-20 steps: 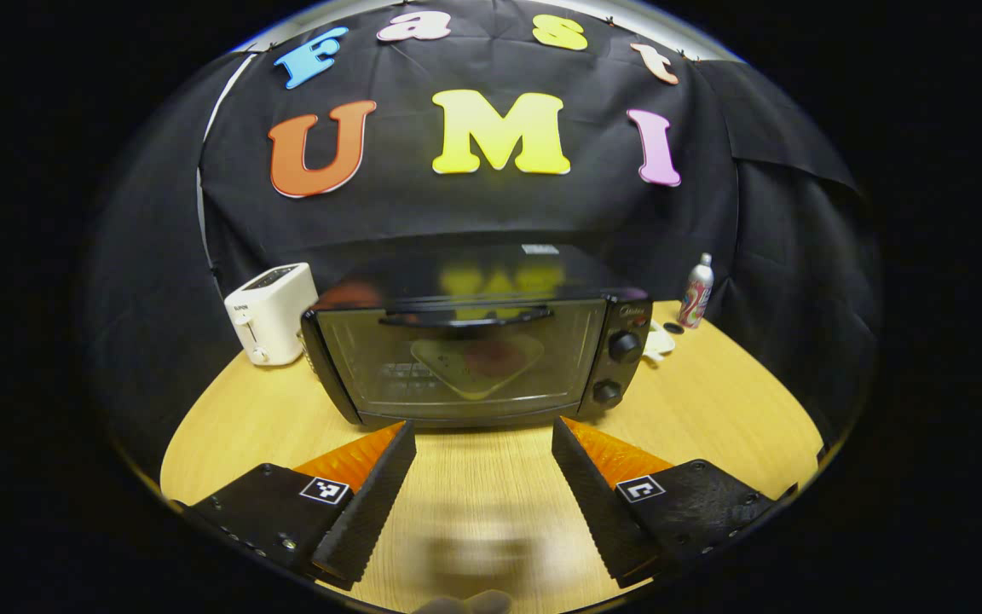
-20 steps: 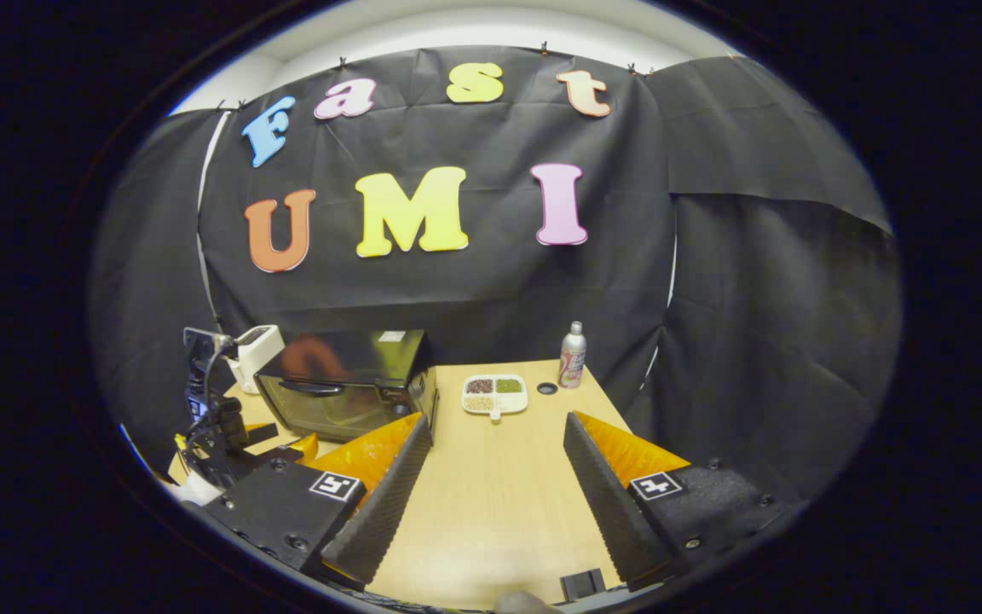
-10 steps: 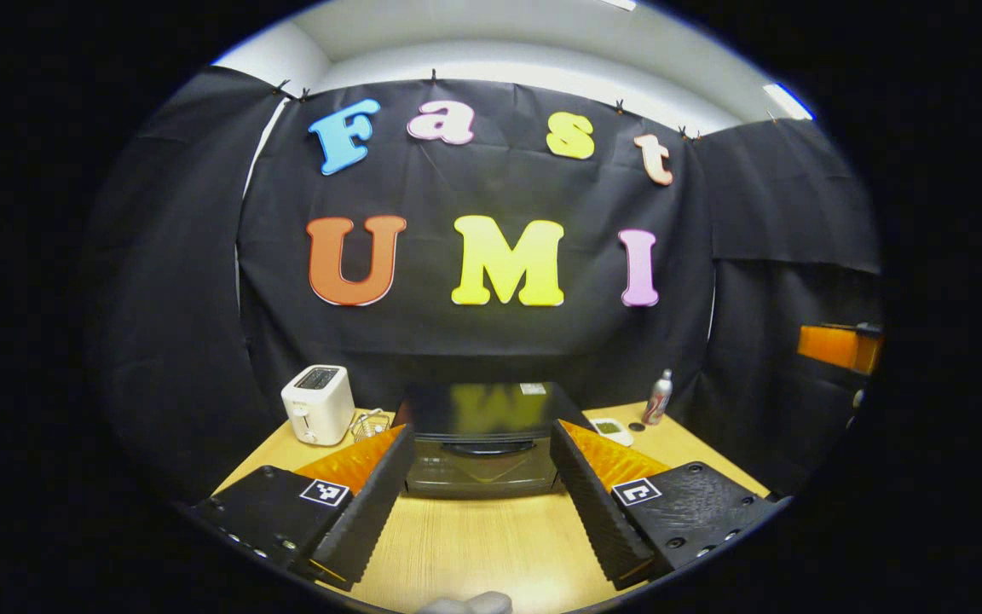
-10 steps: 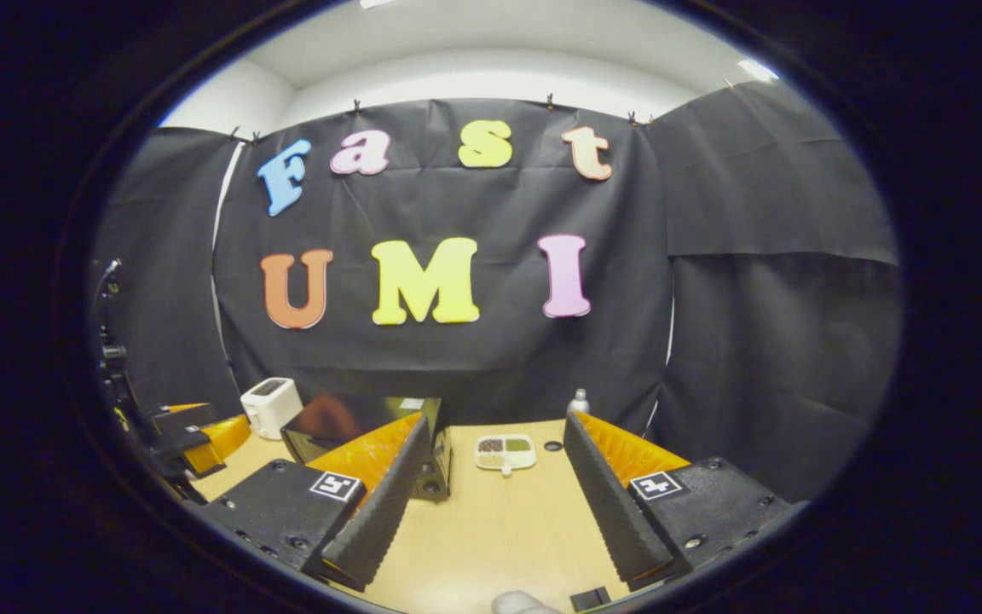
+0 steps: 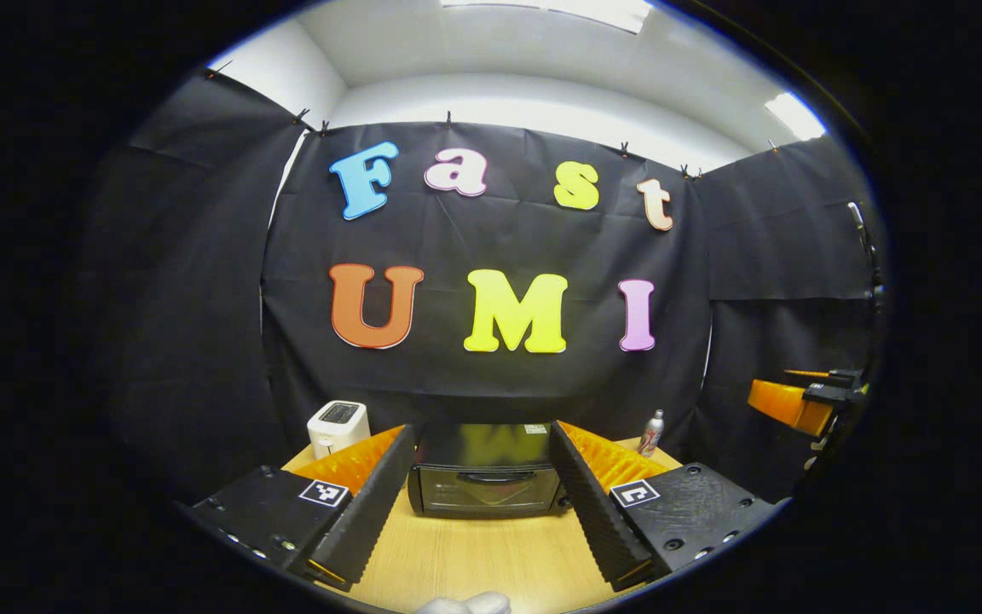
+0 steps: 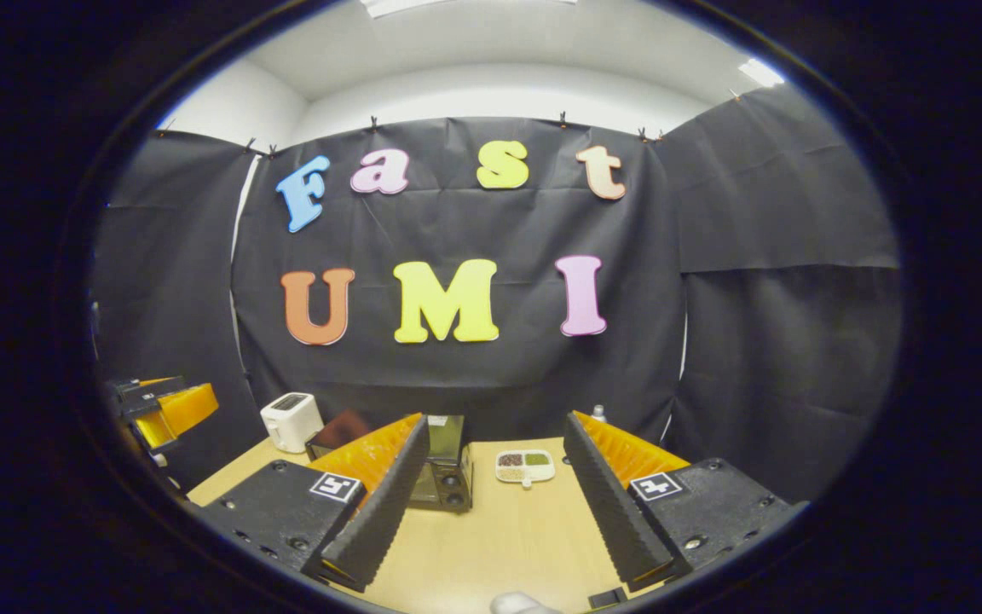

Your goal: Open the electric oven with the left hand, put the food in, and close the electric oven.

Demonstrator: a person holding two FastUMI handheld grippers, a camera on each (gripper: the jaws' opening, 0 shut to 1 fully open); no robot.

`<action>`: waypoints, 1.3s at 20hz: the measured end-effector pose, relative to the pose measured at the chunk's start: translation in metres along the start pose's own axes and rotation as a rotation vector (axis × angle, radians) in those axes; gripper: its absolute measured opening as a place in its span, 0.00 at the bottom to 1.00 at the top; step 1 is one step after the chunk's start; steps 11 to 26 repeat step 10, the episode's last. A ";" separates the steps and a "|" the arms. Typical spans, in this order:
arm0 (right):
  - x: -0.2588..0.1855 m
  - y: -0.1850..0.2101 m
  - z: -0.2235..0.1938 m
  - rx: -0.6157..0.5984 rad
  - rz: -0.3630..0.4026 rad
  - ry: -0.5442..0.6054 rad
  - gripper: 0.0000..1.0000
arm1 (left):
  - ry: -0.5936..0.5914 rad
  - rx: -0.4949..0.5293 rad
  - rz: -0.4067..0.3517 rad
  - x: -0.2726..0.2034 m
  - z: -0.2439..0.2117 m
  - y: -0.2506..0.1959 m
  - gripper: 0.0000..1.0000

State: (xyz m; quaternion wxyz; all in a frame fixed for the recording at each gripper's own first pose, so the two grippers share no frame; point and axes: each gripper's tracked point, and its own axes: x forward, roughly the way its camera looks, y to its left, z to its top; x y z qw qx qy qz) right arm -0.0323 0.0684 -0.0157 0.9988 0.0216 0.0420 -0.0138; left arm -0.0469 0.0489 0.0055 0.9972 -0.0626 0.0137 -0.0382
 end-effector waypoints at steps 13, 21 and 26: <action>-0.007 0.006 -0.001 -0.022 0.001 0.002 0.97 | -0.014 0.020 0.017 -0.005 0.004 0.004 0.85; -0.007 0.006 -0.001 -0.022 0.001 0.002 0.97 | -0.014 0.020 0.017 -0.005 0.004 0.004 0.85; -0.007 0.006 -0.001 -0.022 0.001 0.002 0.97 | -0.014 0.020 0.017 -0.005 0.004 0.004 0.85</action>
